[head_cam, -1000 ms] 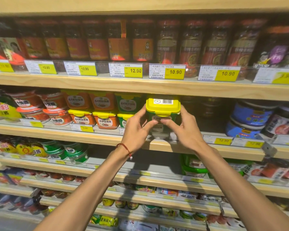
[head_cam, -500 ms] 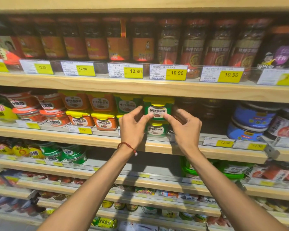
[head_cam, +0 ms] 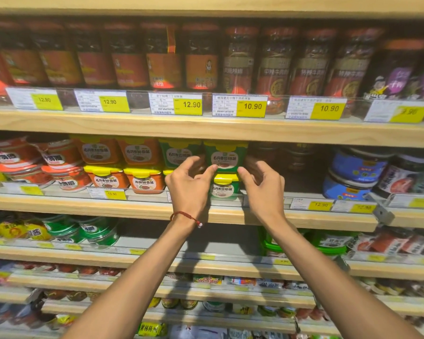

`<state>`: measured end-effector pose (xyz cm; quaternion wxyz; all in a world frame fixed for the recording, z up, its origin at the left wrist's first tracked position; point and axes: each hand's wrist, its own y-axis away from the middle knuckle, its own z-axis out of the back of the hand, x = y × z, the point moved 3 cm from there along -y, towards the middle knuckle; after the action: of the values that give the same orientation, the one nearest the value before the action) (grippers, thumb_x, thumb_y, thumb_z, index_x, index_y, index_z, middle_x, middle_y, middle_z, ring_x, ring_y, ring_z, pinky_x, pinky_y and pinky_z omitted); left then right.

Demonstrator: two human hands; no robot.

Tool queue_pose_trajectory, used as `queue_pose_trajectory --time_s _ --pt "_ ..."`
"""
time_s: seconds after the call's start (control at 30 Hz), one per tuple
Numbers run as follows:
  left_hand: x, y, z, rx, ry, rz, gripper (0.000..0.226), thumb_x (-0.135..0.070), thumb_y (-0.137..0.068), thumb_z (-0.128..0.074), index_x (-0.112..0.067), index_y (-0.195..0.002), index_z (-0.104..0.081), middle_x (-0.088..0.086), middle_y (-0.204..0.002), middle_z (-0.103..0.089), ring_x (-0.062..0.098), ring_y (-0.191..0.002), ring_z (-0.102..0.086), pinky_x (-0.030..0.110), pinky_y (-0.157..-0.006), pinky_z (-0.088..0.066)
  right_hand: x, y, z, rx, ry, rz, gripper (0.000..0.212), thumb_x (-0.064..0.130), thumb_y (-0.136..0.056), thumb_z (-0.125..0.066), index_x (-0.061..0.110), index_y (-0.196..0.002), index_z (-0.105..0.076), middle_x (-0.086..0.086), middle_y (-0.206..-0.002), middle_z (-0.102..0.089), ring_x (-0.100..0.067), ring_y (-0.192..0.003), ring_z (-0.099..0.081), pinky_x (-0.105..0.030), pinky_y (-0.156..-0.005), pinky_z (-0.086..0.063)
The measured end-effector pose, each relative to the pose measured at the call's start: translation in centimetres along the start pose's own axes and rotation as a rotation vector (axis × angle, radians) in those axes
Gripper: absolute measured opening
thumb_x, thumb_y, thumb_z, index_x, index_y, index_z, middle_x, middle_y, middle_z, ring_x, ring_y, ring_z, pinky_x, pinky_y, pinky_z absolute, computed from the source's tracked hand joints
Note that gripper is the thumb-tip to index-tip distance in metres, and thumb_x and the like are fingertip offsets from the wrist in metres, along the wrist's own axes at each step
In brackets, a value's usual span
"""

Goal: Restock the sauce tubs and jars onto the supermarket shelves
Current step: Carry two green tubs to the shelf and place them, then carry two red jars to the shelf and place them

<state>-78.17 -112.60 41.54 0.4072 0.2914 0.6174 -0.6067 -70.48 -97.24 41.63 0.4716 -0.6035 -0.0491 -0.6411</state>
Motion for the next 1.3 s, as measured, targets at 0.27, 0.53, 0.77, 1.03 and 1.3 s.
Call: queue_pose_trajectory --time_s 0.27,0.53,0.77,1.03,1.3 --pt "-0.4 5.0 1.6 0.291 -0.202 -0.267 0.025 -0.030 -0.094 -0.064 -0.020 -0.117 -0.069 -0.009 -0.108 -0.070 0.008 -0.100 -0.064 0.030 -0.088 -0.054 -0.3 5.9 3.0 0.095 0.487 0.115 0.030 0.023 -0.096 -0.065 0.018 -0.125 -0.070 0.003 -0.121 -0.071 -0.017 -0.115 -0.062 -0.030 -0.100 -0.045" --pt "0.2 13.8 -0.9 0.876 -0.644 -0.468 0.045 -0.051 -0.098 -0.045 -0.026 -0.134 -0.055 -0.004 -0.130 -0.059 0.021 -0.119 -0.053 0.039 -0.093 -0.047 -3.2 16.3 9.8 0.171 0.942 -0.128 0.048 0.043 -0.092 -0.054 0.014 -0.129 -0.066 -0.007 -0.119 -0.066 -0.029 -0.111 -0.058 -0.042 -0.087 -0.050" --pt "-0.4 23.7 -6.8 1.160 -0.673 -0.531 0.057 -0.058 -0.098 -0.041 -0.023 -0.142 -0.049 0.002 -0.143 -0.052 0.026 -0.130 -0.047 0.040 -0.102 -0.044 -7.1 24.8 19.5 0.159 1.049 -0.444 0.060 0.054 -0.096 -0.048 0.015 -0.140 -0.057 -0.010 -0.134 -0.058 -0.032 -0.123 -0.052 -0.044 -0.090 -0.050" --pt "-6.7 38.2 -18.3 1.352 -0.653 -0.669 0.056 -0.061 -0.097 -0.041 -0.025 -0.139 -0.051 0.000 -0.141 -0.052 0.026 -0.131 -0.046 0.043 -0.104 -0.043 -12.1 31.5 36.4 -0.080 1.066 -0.623 0.063 0.058 -0.094 -0.047 0.012 -0.135 -0.061 -0.012 -0.128 -0.062 -0.037 -0.119 -0.056 -0.046 -0.088 -0.050" --pt "-15.3 56.9 -31.0 1.515 -0.555 -0.738 0.056 -0.062 -0.097 -0.041 -0.027 -0.139 -0.052 0.000 -0.137 -0.056 0.025 -0.127 -0.050 0.041 -0.102 -0.046 -16.8 37.6 56.8 -0.141 1.133 -0.737 0.067 0.063 -0.090 -0.039 0.015 -0.128 -0.066 -0.008 -0.116 -0.065 -0.032 -0.107 -0.060 -0.043 -0.083 -0.054"
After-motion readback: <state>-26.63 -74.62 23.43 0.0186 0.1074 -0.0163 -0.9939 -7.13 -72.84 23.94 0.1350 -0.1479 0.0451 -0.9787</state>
